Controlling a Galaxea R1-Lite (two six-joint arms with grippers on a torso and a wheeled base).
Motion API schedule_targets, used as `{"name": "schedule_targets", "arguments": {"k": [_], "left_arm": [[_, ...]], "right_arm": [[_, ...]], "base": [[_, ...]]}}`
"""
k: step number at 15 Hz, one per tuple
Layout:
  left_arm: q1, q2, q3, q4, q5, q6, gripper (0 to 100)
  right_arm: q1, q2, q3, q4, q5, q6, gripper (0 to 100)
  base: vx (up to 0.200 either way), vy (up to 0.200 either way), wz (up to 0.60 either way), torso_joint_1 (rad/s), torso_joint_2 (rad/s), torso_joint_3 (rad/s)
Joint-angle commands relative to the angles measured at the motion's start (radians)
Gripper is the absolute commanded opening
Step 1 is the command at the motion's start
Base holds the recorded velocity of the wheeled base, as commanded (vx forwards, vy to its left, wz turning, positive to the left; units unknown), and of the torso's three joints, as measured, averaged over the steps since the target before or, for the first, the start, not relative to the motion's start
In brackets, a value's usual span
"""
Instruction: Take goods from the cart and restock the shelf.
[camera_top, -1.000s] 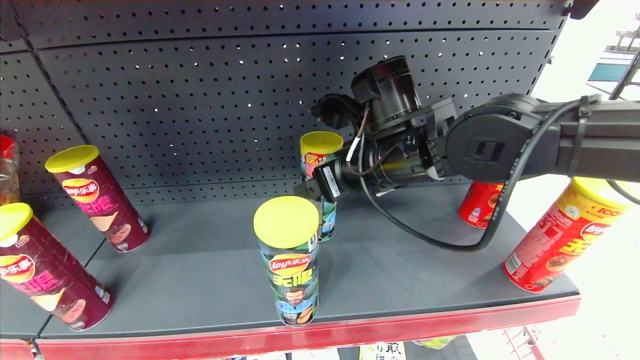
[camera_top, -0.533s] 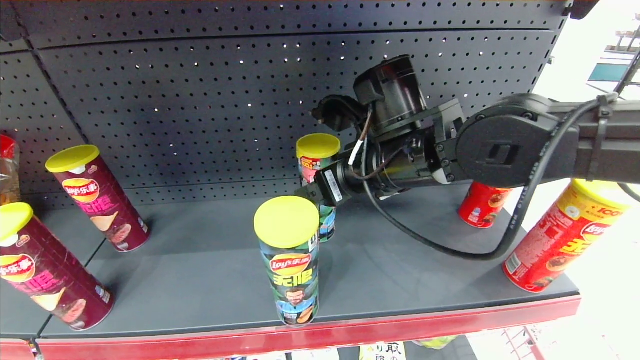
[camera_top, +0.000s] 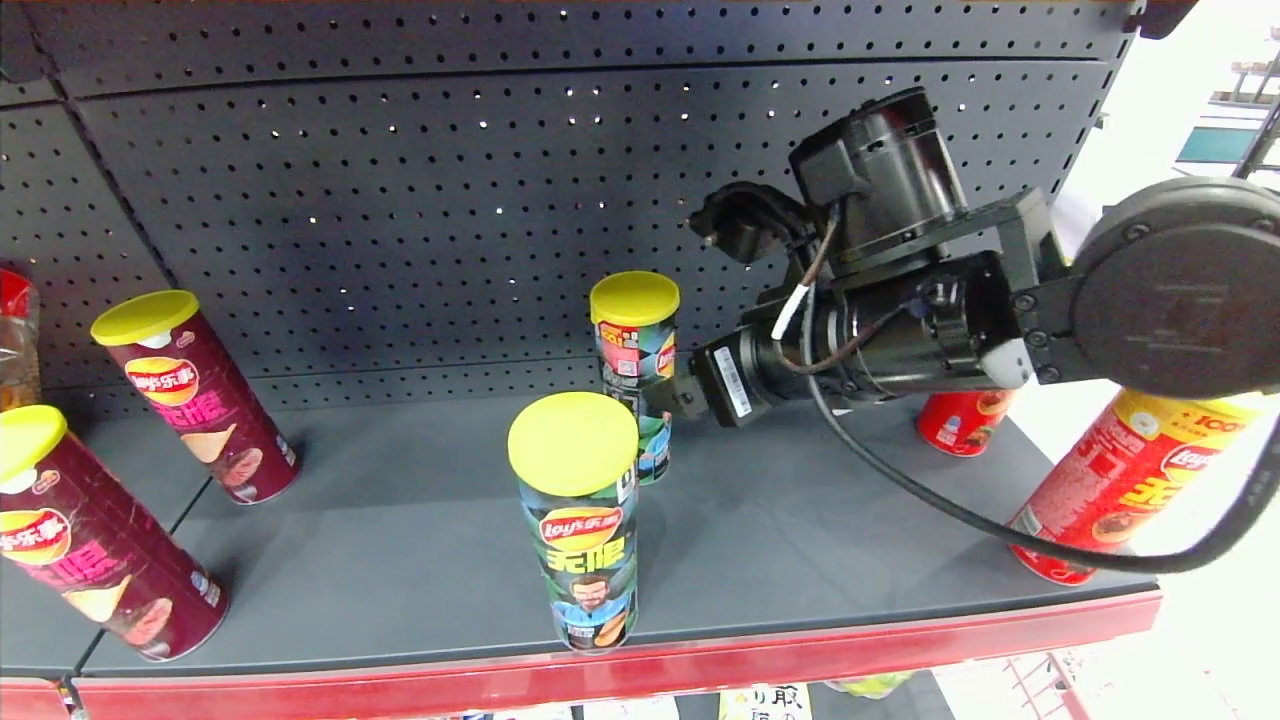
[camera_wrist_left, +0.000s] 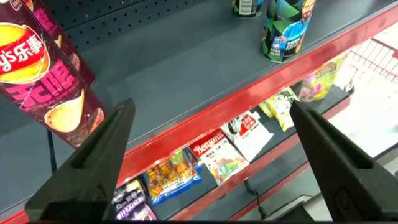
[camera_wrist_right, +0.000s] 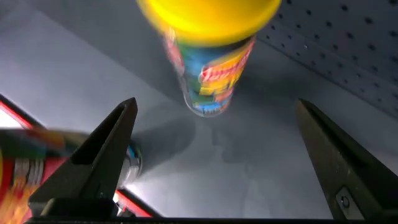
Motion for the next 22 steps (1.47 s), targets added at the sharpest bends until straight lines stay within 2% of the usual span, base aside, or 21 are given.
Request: {"name": "schedule_targets", "arguments": {"k": [1,6,9,12,16,18,19,22], "left_arm": [[0.000,0.000,0.008,0.000,0.000,0.000,100],[-0.001,0.006,0.025,-0.002,-0.006,0.000,100],[-0.001,0.008,0.038,-0.003,-0.008,0.000,100],[-0.001,0.009,0.045,-0.003,-0.009,0.000,100],[-0.001,0.012,0.051,-0.003,-0.009,0.000,100],[-0.001,0.017,0.052,-0.006,-0.009,0.000,100],[-0.001,0.022,0.051,-0.011,-0.009,0.000,100],[-0.001,0.022,0.051,-0.011,-0.009,0.000,100]], "right_arm": [[-0.001,-0.093,0.093,-0.002,-0.024,0.002,100],[0.010,-0.257,0.274,-0.041,-0.033,0.002,100],[0.039,-0.337,0.389,-0.139,-0.124,0.000,100],[0.117,-0.444,0.509,-0.208,-0.191,-0.003,100],[0.246,-0.567,0.572,-0.208,-0.263,-0.005,100],[0.266,-0.657,0.633,-0.208,-0.292,-0.008,100],[0.264,-0.778,0.725,-0.206,-0.311,-0.011,100],[0.260,-1.012,0.874,-0.200,-0.389,-0.077,100]], "base": [[0.000,0.000,0.00,0.000,0.00,0.000],[0.000,0.000,0.00,0.000,0.00,0.000],[0.000,0.000,0.00,0.000,0.00,0.000],[0.000,0.000,0.00,0.000,0.00,0.000],[0.000,0.000,0.00,0.000,0.00,0.000],[0.000,0.000,0.00,0.000,0.00,0.000],[0.000,0.000,0.00,0.000,0.00,0.000],[0.000,0.000,0.00,0.000,0.00,0.000]]}}
